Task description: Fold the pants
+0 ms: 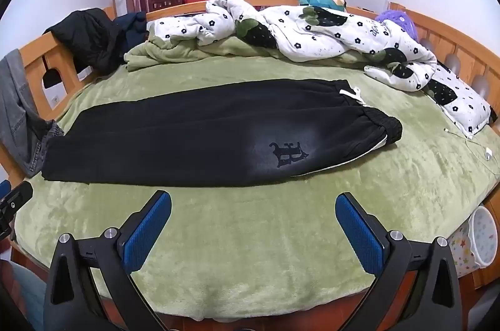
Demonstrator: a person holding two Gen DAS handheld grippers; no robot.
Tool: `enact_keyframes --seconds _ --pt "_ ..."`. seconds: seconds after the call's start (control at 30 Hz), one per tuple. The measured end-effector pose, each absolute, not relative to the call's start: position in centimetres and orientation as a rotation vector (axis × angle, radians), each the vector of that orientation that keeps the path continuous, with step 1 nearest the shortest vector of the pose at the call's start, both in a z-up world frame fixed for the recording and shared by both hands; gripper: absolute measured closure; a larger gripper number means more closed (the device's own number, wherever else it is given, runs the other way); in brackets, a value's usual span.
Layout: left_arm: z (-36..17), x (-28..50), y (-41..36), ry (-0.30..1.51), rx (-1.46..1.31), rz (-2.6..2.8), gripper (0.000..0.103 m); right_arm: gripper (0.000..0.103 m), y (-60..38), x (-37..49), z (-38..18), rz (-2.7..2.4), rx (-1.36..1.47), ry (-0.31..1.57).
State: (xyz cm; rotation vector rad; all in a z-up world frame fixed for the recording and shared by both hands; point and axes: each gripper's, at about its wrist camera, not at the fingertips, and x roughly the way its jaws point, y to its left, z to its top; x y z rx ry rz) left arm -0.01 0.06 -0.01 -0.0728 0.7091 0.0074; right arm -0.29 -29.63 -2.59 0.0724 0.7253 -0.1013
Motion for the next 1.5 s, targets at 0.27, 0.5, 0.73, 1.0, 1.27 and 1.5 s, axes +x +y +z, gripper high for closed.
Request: enact_keyframes --seconds 0.27,0.5,0.73,1.0,1.27,1.5 --pt "0.4 -0.4 0.6 0.706 -0.066 0.003 0.0 0.0 -29.4 -0.4 -2.4 -0.097 0.075 0.722" --pt "-0.1 -0.2 0.0 0.709 -0.067 0.001 0.0 0.0 -28.9 -0.4 -2.4 -0.094 0.063 0.715" --pt "-0.5 -0.1 0.3 0.716 -0.067 -0.007 0.0 0.0 -29.0 -0.5 -2.1 -0.092 0.071 0.707" --pt "-0.5 -0.3 0.2 0.716 -0.069 -0.007 0.0 0.0 -28.6 -0.6 -1.6 -0.09 0.062 0.699" --pt "-0.6 -0.3 0.2 0.714 -0.066 -0.006 0.0 0.0 -28.6 -0.7 -1.6 -0.09 0.06 0.695" --pt "-0.5 -0.3 0.3 0.713 -0.065 -0.008 0.0 0.0 -28.7 -0.7 -1.6 -0.091 0.061 0.695"
